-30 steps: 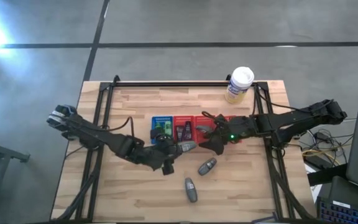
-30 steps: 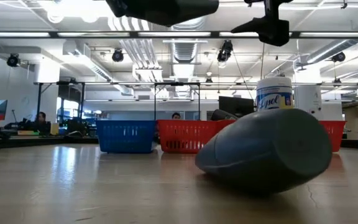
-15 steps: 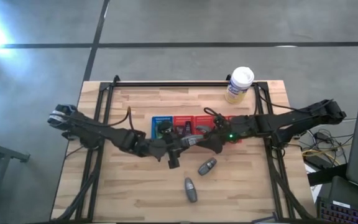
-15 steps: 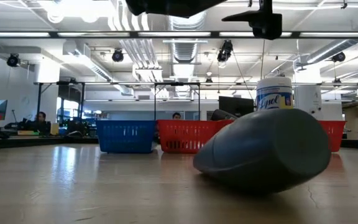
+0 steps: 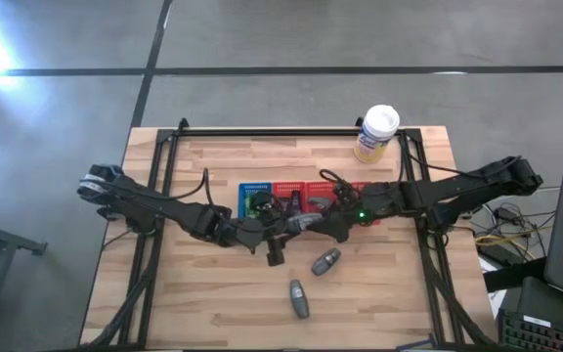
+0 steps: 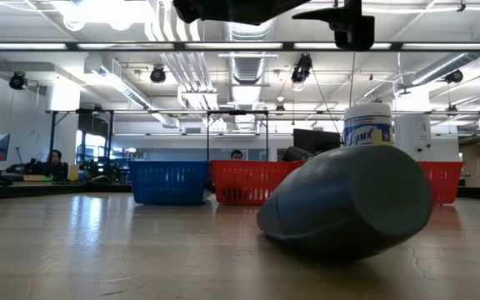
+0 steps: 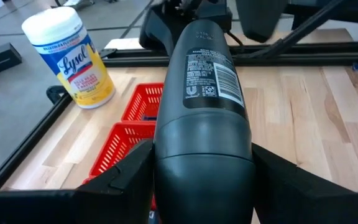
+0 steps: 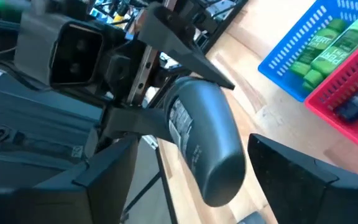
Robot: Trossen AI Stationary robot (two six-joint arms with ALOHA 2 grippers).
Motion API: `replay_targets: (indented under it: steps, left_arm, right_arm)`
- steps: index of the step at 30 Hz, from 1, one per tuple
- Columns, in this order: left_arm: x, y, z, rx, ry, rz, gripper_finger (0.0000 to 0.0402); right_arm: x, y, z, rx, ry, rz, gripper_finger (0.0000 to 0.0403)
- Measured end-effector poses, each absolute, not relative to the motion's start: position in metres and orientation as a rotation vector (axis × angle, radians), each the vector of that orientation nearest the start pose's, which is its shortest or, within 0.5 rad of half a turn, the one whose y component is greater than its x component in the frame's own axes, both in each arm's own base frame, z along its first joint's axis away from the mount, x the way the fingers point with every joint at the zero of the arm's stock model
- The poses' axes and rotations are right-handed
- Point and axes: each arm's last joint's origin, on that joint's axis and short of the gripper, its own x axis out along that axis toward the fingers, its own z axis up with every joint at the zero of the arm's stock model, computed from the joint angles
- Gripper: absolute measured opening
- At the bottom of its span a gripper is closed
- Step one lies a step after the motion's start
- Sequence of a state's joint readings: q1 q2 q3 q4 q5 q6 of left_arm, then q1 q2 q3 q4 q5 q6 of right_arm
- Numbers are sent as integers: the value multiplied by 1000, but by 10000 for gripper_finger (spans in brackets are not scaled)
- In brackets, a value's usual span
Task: Pick & Place Travel size toiletries
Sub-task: Put the gray deodorant into the middle red bin
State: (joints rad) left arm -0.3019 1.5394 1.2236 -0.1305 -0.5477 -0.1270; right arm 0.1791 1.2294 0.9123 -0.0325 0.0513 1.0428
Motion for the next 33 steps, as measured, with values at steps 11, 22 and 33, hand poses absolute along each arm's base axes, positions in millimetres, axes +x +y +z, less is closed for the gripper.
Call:
replay_targets:
  steps: [11,22,33]
  left_arm:
    - [336,-88,310,55,374,271,215]
    - [336,-89,310,45,376,255,215]
    - [336,-90,310,41,380,229,215]
  right_arm:
    - [280,49,292,989,378,-65,261]
    - [280,49,293,977,376,-62,227]
    - [280,48,293,978,374,-65,215]
